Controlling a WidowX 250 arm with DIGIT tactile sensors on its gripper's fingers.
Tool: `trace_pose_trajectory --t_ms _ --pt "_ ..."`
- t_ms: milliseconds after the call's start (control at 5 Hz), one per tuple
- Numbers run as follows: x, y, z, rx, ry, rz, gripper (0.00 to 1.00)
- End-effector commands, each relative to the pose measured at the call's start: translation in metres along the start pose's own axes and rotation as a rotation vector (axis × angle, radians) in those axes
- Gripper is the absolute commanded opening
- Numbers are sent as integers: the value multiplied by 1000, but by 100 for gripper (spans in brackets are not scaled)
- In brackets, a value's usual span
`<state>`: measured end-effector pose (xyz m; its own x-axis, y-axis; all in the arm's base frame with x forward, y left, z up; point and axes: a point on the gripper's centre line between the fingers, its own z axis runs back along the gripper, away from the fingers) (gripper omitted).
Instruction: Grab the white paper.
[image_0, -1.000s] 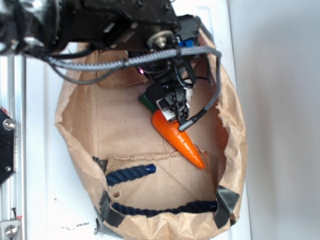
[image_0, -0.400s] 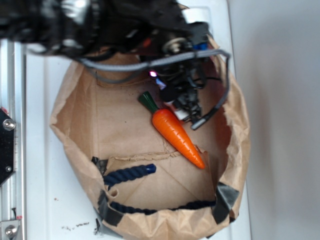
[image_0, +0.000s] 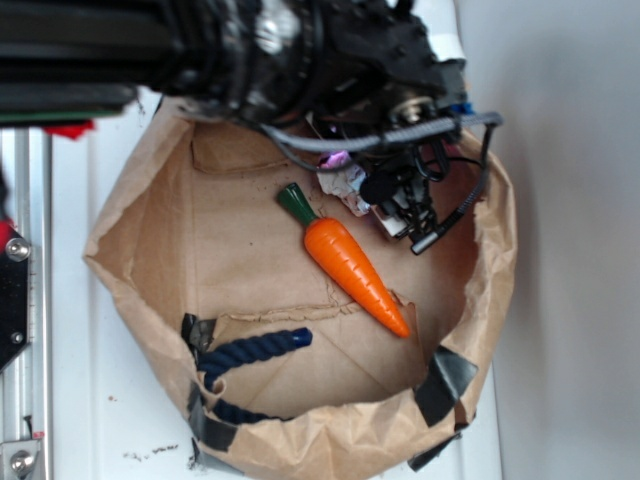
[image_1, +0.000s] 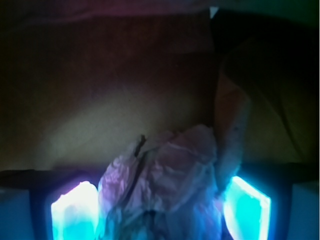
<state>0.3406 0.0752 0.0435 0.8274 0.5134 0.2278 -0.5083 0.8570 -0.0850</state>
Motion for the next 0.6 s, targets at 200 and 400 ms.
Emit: trace_pose_trajectory --t_ms 200,400 --pt "28 -30 29 -33 -80 -35 0" --pt "26 -35 57 -103 -75 -58 0"
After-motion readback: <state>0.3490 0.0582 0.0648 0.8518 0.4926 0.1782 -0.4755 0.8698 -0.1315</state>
